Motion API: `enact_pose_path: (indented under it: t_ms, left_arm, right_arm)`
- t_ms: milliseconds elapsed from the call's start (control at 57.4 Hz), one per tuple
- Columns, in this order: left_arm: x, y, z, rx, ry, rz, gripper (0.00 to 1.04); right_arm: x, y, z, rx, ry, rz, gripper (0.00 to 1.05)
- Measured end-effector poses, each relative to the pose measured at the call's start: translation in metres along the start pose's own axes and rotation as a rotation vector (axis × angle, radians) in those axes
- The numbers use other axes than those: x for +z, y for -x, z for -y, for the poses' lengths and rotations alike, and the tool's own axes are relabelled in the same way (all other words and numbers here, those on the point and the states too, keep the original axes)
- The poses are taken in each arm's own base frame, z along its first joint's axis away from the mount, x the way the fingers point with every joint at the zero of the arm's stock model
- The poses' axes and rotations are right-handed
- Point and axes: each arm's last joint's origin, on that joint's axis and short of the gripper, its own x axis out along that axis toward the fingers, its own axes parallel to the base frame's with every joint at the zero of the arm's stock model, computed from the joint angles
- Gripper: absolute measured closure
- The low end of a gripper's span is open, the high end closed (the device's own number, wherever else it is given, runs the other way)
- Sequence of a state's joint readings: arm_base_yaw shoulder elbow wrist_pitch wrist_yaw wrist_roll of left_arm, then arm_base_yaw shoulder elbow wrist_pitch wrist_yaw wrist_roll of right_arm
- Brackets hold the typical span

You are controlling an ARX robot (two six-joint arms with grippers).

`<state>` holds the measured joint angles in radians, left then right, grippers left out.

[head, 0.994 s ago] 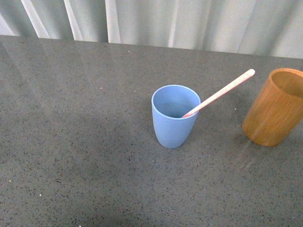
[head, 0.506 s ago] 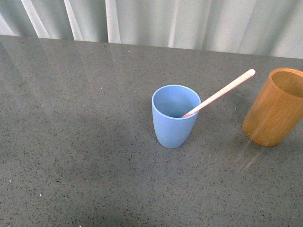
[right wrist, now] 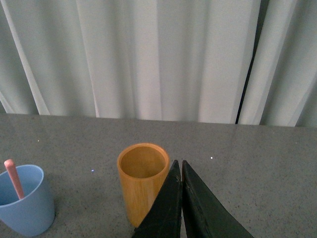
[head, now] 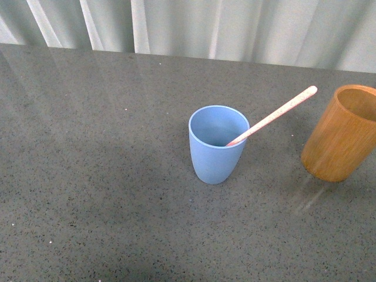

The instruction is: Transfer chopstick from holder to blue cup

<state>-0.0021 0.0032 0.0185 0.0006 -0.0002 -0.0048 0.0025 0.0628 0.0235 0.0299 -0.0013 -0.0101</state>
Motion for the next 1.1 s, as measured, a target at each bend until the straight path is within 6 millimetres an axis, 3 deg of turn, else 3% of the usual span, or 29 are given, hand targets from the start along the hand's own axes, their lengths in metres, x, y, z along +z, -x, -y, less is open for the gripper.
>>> enact_pose_path:
  t_ms: [471,558,854,941,976,1098]
  left_arm:
    - [0.0,0.0,0.0,0.0,0.0,0.0,1.0]
    - [0.0,0.0,0.0,0.0,0.0,0.0,0.79]
    - [0.0,0.0,0.0,0.0,0.0,0.0,0.28]
    - [0.0,0.0,0.0,0.0,0.0,0.0,0.07]
    - [0.0,0.0,0.0,0.0,-0.001,0.0,0.05]
    - [0.0,0.0,0.0,0.0,0.0,0.0,0.07]
  right_arm:
    - [0.0018,0.0039,0.0001,-0.002,0.0,0.03,1.04]
    - [0.0018,0.0039,0.0001,-0.002,0.0,0.03,0.84]
    - [0.0018,0.0039,0.0001,-0.002,0.0,0.03,0.32]
    - [0.0018,0.0039,0.0001,-0.002,0.0,0.03,0.13]
    - [0.0018,0.0039,0.0001,-0.002,-0.002,0.03,0.08]
    - [0.0018,0.0039,0.0001,-0.002,-0.003,0.031,0.1]
